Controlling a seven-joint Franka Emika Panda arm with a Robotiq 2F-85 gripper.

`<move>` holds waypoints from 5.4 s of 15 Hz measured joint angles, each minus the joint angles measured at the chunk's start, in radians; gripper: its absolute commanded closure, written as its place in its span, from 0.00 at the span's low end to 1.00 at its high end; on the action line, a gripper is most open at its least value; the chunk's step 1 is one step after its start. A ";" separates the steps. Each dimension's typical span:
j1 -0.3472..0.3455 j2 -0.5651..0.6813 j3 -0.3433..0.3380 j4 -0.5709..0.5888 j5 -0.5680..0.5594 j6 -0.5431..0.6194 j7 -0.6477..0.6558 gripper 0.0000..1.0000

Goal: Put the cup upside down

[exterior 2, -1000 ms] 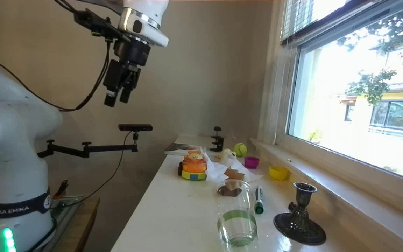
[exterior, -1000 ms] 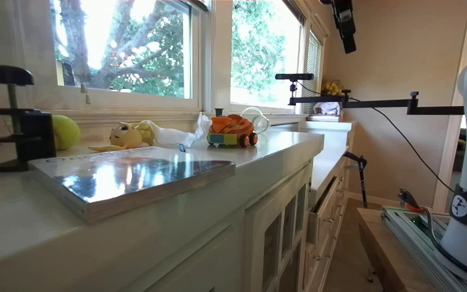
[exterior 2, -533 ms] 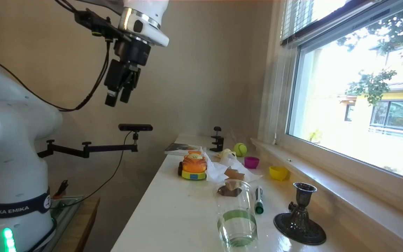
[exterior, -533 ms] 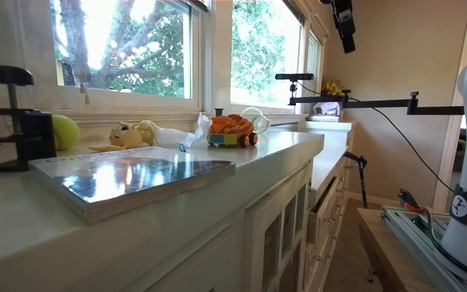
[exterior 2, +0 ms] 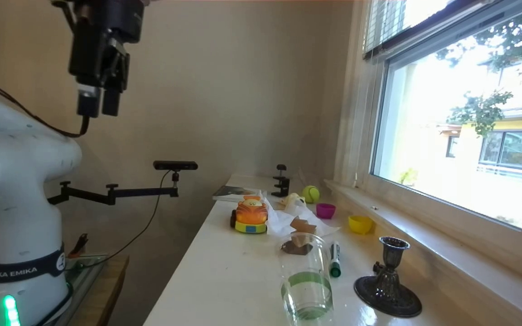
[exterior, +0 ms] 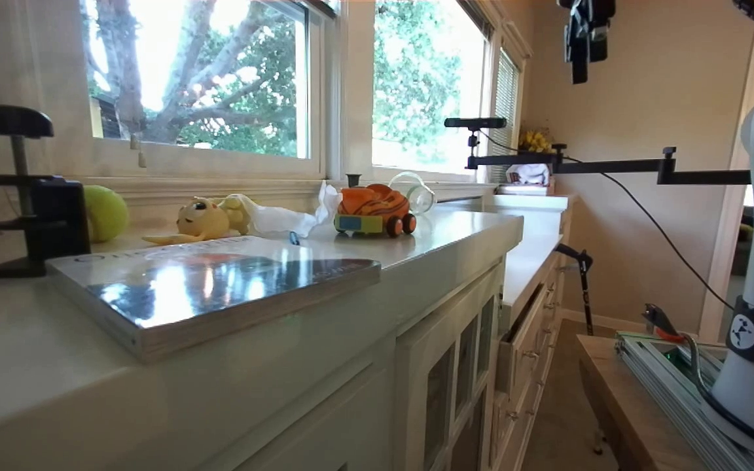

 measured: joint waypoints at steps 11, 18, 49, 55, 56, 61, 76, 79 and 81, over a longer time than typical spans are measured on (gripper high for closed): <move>-0.017 -0.084 -0.088 0.006 -0.048 0.005 -0.062 0.00; 0.007 -0.077 -0.108 0.010 -0.049 0.007 -0.062 0.00; 0.041 0.195 -0.313 0.256 -0.126 0.380 -0.160 0.00; 0.041 0.297 -0.388 0.261 -0.030 0.536 -0.136 0.00; 0.041 0.314 -0.396 0.261 -0.006 0.552 -0.136 0.00; 0.042 0.398 -0.418 0.262 0.094 0.631 -0.136 0.00; -0.036 0.647 -0.353 0.312 0.146 0.726 -0.050 0.00; -0.044 0.670 -0.342 0.312 0.208 0.736 -0.049 0.00; -0.044 0.704 -0.336 0.314 0.292 0.756 -0.049 0.00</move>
